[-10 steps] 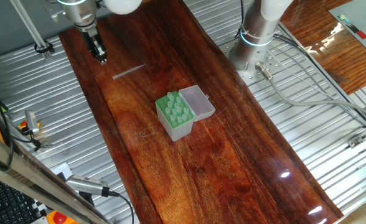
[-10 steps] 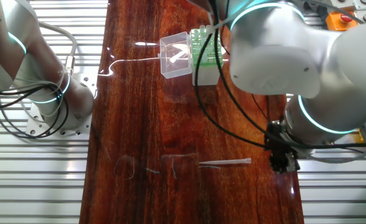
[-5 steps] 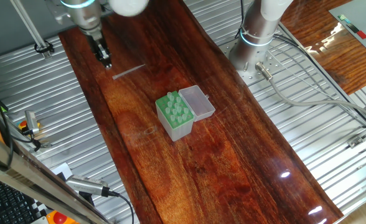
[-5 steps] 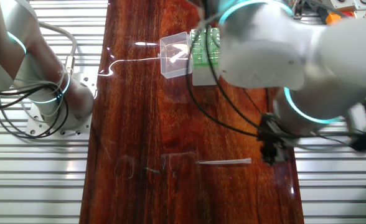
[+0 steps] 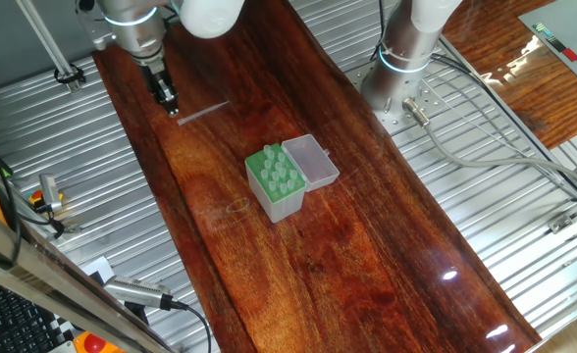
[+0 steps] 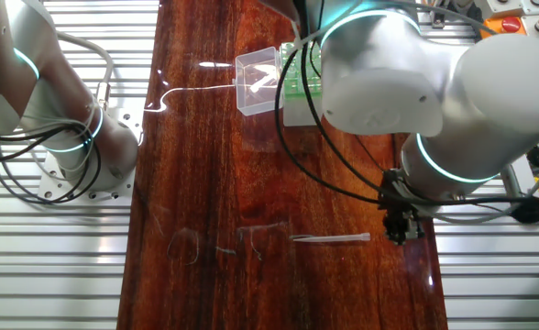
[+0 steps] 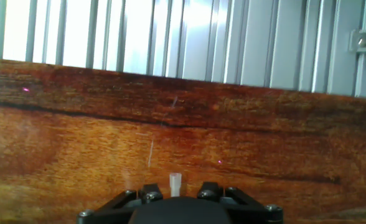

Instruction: Insert a large pipette tip into the holder for large pipette tips

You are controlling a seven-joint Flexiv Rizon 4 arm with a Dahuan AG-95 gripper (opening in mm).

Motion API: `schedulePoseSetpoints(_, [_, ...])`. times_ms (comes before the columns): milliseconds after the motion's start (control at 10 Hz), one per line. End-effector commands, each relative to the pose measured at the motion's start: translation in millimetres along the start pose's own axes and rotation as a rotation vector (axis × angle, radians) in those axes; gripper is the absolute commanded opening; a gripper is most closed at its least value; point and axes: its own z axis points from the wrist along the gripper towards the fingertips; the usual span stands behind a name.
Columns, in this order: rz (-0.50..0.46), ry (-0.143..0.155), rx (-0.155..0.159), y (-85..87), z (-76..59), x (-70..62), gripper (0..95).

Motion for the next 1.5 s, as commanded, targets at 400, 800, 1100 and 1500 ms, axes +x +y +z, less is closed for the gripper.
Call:
schedulePoseSetpoints(400, [-0.009,0.009,-0.011,-8.6,8.4,-12.6,38.0])
schedulePoseSetpoints(800, [-0.008,0.012,-0.009,-16.3,31.1,-13.0,38.0])
schedulePoseSetpoints(1100, [-0.009,0.013,-0.011,-16.1,47.6,-10.2,38.0])
schedulePoseSetpoints(1500, [-0.037,0.024,-0.018,-16.1,47.6,-10.2,38.0])
